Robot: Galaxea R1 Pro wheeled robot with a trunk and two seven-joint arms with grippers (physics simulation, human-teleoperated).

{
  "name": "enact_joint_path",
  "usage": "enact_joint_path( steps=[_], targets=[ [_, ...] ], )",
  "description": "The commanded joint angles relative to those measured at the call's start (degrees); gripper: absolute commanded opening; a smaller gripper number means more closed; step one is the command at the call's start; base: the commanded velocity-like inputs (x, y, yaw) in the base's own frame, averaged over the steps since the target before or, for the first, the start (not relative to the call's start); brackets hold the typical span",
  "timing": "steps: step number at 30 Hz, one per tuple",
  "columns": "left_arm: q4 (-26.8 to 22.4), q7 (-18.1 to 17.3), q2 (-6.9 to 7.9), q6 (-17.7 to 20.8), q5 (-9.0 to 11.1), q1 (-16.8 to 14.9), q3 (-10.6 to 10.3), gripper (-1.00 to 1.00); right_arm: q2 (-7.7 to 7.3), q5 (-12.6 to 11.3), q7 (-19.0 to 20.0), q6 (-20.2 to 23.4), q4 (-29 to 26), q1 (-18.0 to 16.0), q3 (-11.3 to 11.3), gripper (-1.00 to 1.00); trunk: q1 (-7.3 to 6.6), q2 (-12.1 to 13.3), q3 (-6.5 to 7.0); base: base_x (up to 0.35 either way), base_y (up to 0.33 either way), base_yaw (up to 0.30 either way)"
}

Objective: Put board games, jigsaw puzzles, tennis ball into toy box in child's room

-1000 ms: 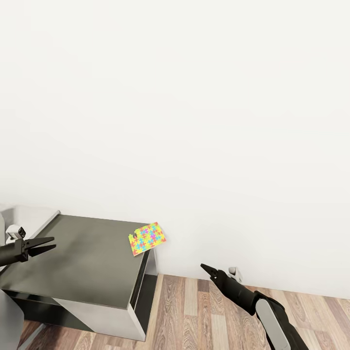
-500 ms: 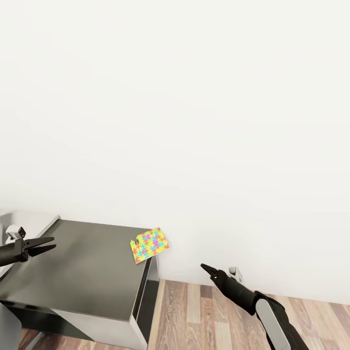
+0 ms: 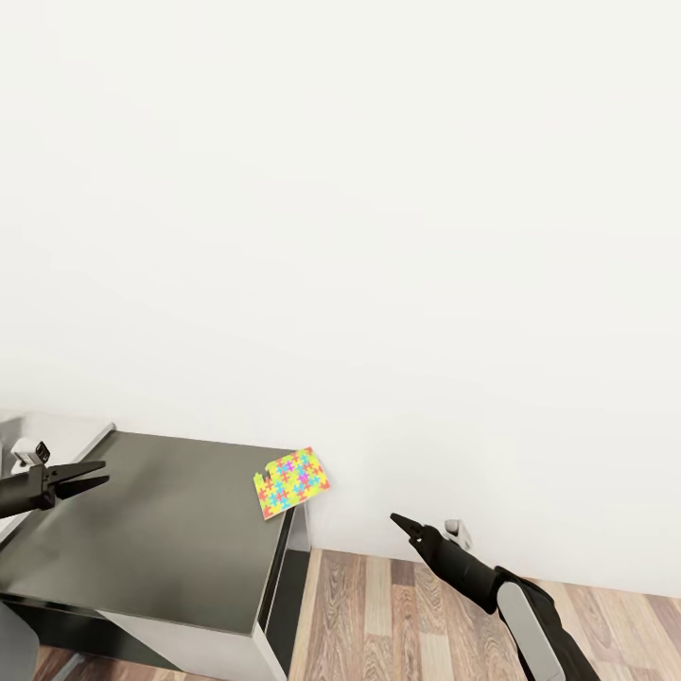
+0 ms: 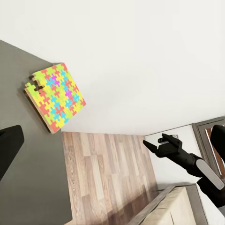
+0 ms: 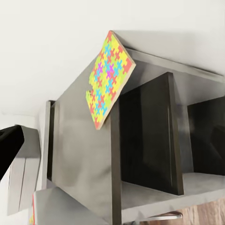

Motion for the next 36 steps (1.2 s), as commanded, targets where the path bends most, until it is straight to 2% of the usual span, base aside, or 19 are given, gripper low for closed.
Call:
enact_joint_path(
  steps=[1, 14, 24, 28, 31, 32, 35, 36],
  targets=[
    [0.01, -0.24, 0.07, 0.60, 0.31, -0.08, -0.42, 1.00, 0.01, -0.24, 0.05, 0.43, -0.01, -0.05, -0.11, 1.00, 0.04, -0.12, -0.12, 0.000, 0.000, 0.000],
    [0.01, -0.24, 0.58, 0.58, 0.50, -0.08, -0.35, 1.00, -0.10, -0.27, 0.05, -1.50, 0.16, -0.05, 0.02, 1.00, 0.04, -0.12, -0.12, 0.000, 0.000, 0.000],
    [-0.24, -0.24, -0.09, 0.92, 0.53, -0.08, -0.27, 1.00, 0.05, -0.14, 0.07, -1.83, 0.16, -0.05, 0.18, 1.00, 2.23, -4.13, -1.92, 0.000, 0.000, 0.000],
    [-0.46, -0.24, -1.97, 1.27, 0.53, -0.08, -0.25, 1.00, 0.09, -0.16, 0.06, -2.43, 0.21, -0.05, 0.21, 1.00, 3.11, -5.74, -2.63, 0.000, 0.000, 0.000],
    [-0.82, -0.24, -5.14, 2.21, 0.51, -0.08, -0.25, 1.00, 0.13, -0.26, 0.05, -4.26, 0.72, -0.05, 0.25, 1.00, 3.77, -6.94, -3.17, 0.000, 0.000, 0.000],
    [-1.24, -0.24, -6.65, 2.94, 0.49, -0.08, -0.25, 1.00, 0.24, -0.31, 0.05, -5.01, 1.20, -0.05, 0.41, 1.00, 3.99, -7.34, -3.35, 0.000, 0.000, 0.000],
    [-2.95, -0.24, -9.47, 5.06, 0.44, -0.08, -0.25, 1.00, 0.96, -0.23, 0.05, -5.90, 2.02, -0.11, 1.07, 1.00, 4.65, -8.54, -3.89, 0.000, 0.000, 0.000],
    [-4.26, -0.24, -11.32, 6.25, 0.28, -0.05, -0.27, 1.00, 1.31, -0.19, 0.05, -6.09, 2.27, -0.16, 1.43, 1.00, 4.87, -8.95, -4.07, 0.000, 0.000, 0.000]
  ],
)
